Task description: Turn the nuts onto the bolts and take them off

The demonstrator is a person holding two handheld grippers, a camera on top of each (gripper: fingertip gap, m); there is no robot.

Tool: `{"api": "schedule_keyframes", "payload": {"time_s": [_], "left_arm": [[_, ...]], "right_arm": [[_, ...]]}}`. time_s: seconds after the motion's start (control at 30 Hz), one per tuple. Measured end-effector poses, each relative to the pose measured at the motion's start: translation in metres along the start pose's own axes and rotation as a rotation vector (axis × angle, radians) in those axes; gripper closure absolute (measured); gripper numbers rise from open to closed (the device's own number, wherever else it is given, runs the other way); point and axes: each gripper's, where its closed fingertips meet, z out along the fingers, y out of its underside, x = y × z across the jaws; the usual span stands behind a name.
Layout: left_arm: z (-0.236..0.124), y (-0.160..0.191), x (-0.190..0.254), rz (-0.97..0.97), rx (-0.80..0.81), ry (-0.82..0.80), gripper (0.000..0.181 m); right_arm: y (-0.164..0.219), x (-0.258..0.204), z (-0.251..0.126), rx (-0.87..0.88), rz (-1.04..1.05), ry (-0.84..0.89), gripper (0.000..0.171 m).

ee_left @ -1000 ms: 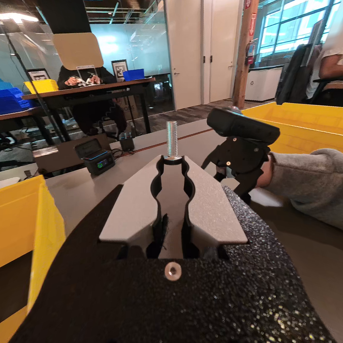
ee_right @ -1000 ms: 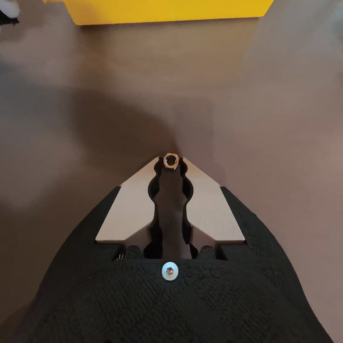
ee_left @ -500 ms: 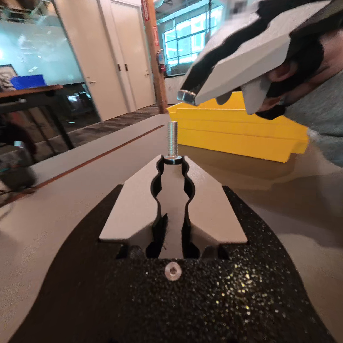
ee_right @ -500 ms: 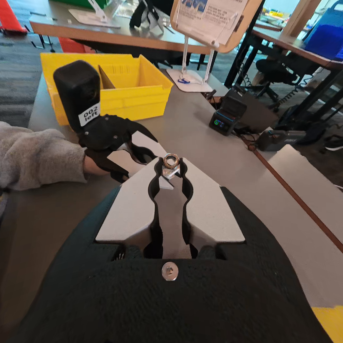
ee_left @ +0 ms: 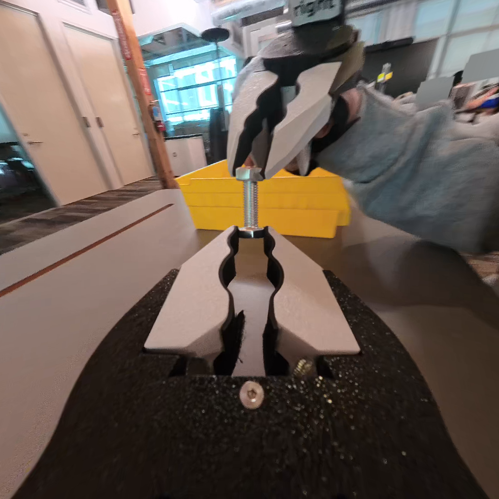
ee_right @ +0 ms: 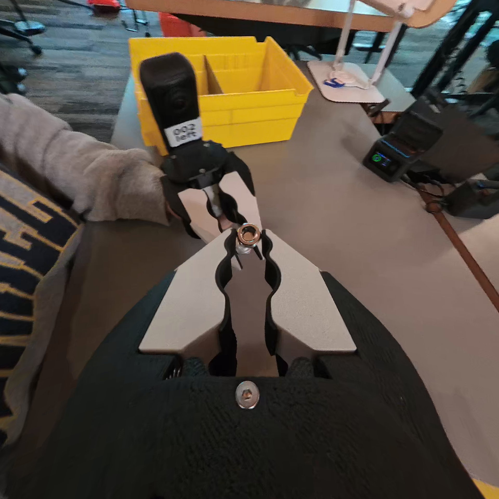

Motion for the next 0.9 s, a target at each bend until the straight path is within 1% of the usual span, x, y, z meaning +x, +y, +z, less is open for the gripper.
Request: {"api": "schedule_keyframes", "payload": {"time_s": [0.1, 0.17, 0.33, 0.43, 0.7, 0.83, 0.9], "left_arm": [[0.0, -0.001, 0.015, -0.057, 0.005, 0.117, 0.165], [0.001, 0.0, 0.022, -0.068, -0.011, 0.161, 0.165], [0.0, 0.0, 0.028, -0.109, -0.014, 0.209, 0.166], [0.001, 0.003, 0.023, -0.101, -0.034, 0.166, 0.165], [0.003, 0.011, 0.002, -0.003, -0.091, -0.056, 0.165], [0.001, 0.004, -0.008, -0.013, -0.037, -0.132, 0.166], [-0.001, 0.002, -0.012, -0.017, -0.02, -0.158, 0.166]], "right_arm": [[0.0, -0.01, -0.004, -0.016, 0.014, -0.135, 0.154], [0.004, -0.015, -0.006, -0.051, 0.019, -0.206, 0.154], [0.011, -0.02, -0.012, -0.117, 0.006, -0.278, 0.154], [0.01, -0.016, -0.008, -0.125, 0.028, -0.238, 0.154], [0.013, 0.002, 0.0, -0.118, 0.142, 0.018, 0.154], [0.006, 0.01, 0.001, -0.065, 0.316, 0.126, 0.154], [0.003, 0.014, 0.003, -0.029, 0.371, 0.167, 0.154]]}}
